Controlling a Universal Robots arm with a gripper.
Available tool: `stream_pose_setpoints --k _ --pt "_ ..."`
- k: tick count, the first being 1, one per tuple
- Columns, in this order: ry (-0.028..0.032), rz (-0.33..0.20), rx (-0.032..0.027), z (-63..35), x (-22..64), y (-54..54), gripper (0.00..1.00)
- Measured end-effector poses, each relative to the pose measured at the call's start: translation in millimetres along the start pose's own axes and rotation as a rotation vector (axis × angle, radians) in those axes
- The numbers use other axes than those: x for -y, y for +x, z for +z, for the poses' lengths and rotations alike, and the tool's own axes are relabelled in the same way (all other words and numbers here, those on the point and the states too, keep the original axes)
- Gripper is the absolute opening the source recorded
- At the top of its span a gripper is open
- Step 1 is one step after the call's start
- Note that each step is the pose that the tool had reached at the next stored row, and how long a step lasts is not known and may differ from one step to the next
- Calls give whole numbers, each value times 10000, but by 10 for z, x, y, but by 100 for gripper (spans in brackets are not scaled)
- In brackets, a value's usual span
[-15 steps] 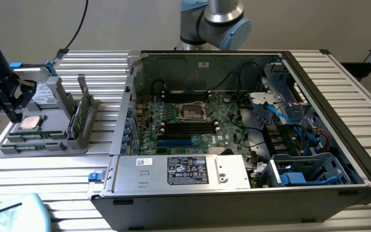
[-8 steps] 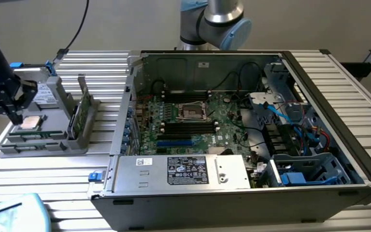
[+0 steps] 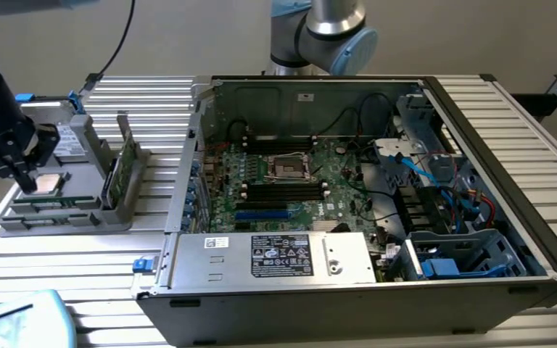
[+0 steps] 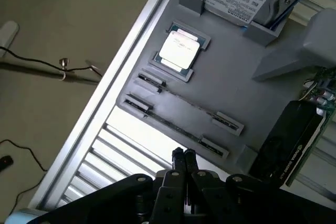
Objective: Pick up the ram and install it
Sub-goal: 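Pick up the ram and move it above insertion slot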
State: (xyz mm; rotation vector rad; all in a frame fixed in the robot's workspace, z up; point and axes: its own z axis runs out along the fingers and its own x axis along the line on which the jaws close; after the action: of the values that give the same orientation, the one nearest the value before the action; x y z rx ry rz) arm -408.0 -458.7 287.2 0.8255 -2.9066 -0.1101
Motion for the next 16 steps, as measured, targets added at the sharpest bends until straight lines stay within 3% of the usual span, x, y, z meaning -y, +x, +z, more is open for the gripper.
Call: stream_pose_setpoints --k 5,8,11,16 --pt "178 -739 87 37 -9 -11 10" --pt "343 -1104 195 53 -16 -18 10" --pt "492 -1470 262 69 -25 -26 10" --pt "570 -2343 204 98 -29 -33 10"
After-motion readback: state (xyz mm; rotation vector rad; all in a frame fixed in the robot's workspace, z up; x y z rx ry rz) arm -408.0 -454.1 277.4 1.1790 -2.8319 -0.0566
